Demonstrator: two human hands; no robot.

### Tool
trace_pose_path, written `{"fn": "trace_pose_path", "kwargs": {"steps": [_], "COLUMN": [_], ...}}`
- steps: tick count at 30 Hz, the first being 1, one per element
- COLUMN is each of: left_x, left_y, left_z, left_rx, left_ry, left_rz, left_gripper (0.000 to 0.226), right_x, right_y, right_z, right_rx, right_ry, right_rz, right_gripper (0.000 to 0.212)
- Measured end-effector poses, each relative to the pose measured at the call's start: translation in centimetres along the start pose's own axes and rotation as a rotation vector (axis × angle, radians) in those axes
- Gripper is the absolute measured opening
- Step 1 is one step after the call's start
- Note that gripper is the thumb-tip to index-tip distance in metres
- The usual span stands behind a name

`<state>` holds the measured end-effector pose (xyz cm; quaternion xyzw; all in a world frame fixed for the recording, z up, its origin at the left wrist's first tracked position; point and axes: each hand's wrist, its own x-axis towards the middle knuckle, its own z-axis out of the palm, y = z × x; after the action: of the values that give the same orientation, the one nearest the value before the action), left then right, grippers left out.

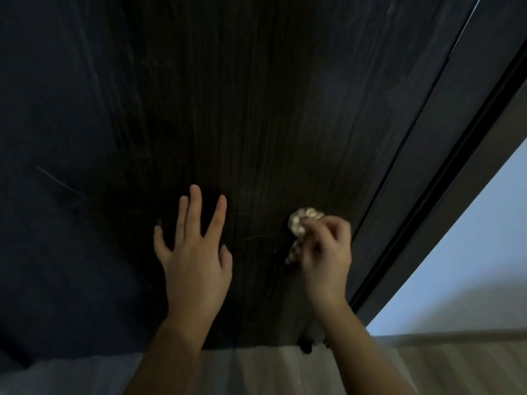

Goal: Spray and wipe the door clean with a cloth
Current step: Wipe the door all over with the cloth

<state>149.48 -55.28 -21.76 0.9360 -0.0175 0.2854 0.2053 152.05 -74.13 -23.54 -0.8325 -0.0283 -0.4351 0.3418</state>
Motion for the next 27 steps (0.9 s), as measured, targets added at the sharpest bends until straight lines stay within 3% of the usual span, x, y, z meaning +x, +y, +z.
{"fn": "trace_pose_path", "kwargs": {"steps": [2,4,6,9,11,14,17,19,21,25,27], "left_x": [0.0,0.0,-0.1,0.0,0.0,-0.1,-1.2,-2.1,-2.9,-4.4,-5.1], "left_y": [0.0,0.1,0.3,0.1,-0.3,-0.2,0.6,0.8,0.7,1.6,2.6], "left_z": [0.0,0.1,0.1,0.1,0.2,0.3,0.3,0.9,2.5,5.6,6.9], "left_rx": [0.001,-0.007,-0.026,-0.036,-0.026,-0.046,-0.222,-0.422,-0.616,-0.931,-1.043], "left_ry": [-0.006,0.002,0.009,0.01,-0.003,0.032,0.196,0.21,0.014,-0.655,-0.826], "left_rz": [0.002,-0.011,-0.019,-0.004,0.015,0.01,-0.022,-0.036,-0.142,-0.624,-0.741], "left_gripper": [0.088,0.087,0.084,0.082,0.083,0.08,0.056,0.035,0.028,0.012,0.01], "right_x": [0.6,-1.5,-3.4,-2.5,-1.6,-3.4,-5.4,-5.8,-5.8,-5.9,-6.5], "right_y": [-1.6,-2.1,-0.2,2.0,1.3,0.3,2.6,4.2,5.6,5.5,4.2], "right_z": [0.6,1.7,1.5,0.4,0.8,2.6,2.1,0.7,-0.1,0.4,1.2], "right_rx": [0.028,-0.019,-0.035,-0.008,-0.009,-0.06,0.031,0.087,0.237,0.594,0.725], "right_ry": [0.035,-0.149,-0.272,-0.078,-0.013,-0.208,-0.298,-0.245,-0.173,-0.06,-0.043], "right_rz": [0.017,-0.108,-0.107,0.097,0.123,-0.07,0.057,0.18,0.408,0.958,1.152], "right_gripper": [0.037,0.033,0.032,0.032,0.029,0.029,0.021,0.03,0.037,0.021,0.018]}}
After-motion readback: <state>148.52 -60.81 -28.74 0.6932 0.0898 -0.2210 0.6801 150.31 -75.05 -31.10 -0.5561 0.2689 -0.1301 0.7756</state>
